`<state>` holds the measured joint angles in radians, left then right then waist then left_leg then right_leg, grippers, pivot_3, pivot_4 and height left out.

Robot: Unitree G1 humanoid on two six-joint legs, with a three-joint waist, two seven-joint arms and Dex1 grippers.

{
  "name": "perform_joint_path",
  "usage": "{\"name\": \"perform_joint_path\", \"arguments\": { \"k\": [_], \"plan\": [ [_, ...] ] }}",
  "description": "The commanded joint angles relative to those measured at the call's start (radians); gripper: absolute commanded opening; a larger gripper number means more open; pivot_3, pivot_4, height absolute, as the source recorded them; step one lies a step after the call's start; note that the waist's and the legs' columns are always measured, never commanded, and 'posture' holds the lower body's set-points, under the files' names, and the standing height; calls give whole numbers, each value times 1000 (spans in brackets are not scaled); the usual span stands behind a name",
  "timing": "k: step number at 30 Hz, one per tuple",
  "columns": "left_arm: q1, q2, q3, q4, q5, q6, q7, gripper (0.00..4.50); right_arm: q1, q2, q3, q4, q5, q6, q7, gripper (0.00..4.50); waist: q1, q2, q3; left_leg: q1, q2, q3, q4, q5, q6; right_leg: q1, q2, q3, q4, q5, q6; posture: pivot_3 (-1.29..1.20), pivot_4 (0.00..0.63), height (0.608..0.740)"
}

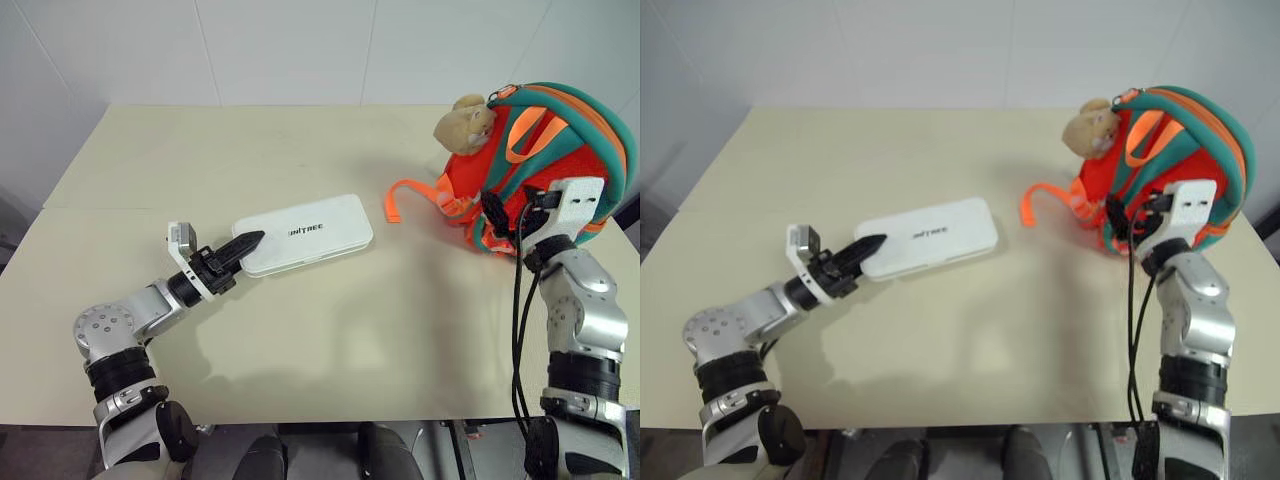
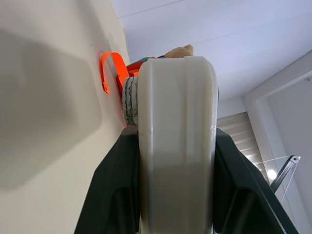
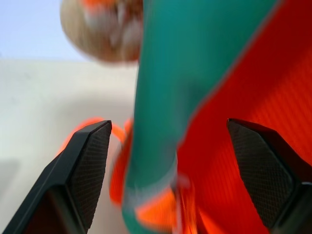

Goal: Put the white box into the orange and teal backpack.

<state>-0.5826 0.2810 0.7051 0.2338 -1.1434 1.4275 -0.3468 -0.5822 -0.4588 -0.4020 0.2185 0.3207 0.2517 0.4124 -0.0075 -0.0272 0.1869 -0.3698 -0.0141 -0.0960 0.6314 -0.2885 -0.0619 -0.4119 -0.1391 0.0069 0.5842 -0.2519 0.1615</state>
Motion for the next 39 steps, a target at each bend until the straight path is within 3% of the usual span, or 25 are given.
{"name": "perform_joint_path", "arguments": {
  "k": [1, 7, 14, 17, 27, 35, 39],
  "plan": [
    [11, 0, 8, -54, -67, -5, 12, 1326, -49, -24, -10, 67, 11, -69, 20, 4500, 0, 0, 0, 0, 0, 0, 0, 0, 0, 0, 0, 0, 0, 0, 0, 0, 150, 740],
    [34, -4, -1, -75, -102, -15, 46, 1326, -149, -39, 49, 224, -48, -103, -3, 4500, -1, 0, 0, 0, 0, 0, 0, 0, 0, 0, 0, 0, -1, 0, 0, 0, 150, 740],
    [64, -2, -18, -97, -148, -31, 73, 1326, -163, -12, 86, 218, -40, -106, 0, 4500, -3, 0, 0, -1, 0, 0, 0, 0, -1, 0, 0, 0, -1, 0, 0, 0, 150, 740],
    [76, 0, -27, -103, -163, -39, 83, 1326, -160, -8, 95, 210, -39, -115, 7, 3938, -4, 0, 0, -1, 0, 0, 0, 0, -1, 0, 0, 0, -1, 0, 0, 0, 150, 740],
    [83, 17, -64, -92, -191, -67, 96, 1326, -172, -11, 108, 221, -42, -131, 3, 573, -11, 0, 0, -1, 0, 0, 0, 0, -1, 0, 0, 0, -1, 0, 0, 0, 150, 740],
    [73, 57, -77, -65, -190, -85, 89, 1326, -154, -4, 129, 122, -1, -85, 57, 526, -22, 0, 0, -1, 0, 0, 0, 0, -1, 0, 0, 0, -1, 0, 0, 0, 150, 740],
    [58, 114, -71, -30, -172, -111, 71, 1326, -108, 0, 158, -39, 68, 2, 126, 526, -22, 1, 0, -1, 0, 0, -1, 0, -1, -1, 1, 0, -1, 0, 0, 0, 150, 740]
  ]
}}
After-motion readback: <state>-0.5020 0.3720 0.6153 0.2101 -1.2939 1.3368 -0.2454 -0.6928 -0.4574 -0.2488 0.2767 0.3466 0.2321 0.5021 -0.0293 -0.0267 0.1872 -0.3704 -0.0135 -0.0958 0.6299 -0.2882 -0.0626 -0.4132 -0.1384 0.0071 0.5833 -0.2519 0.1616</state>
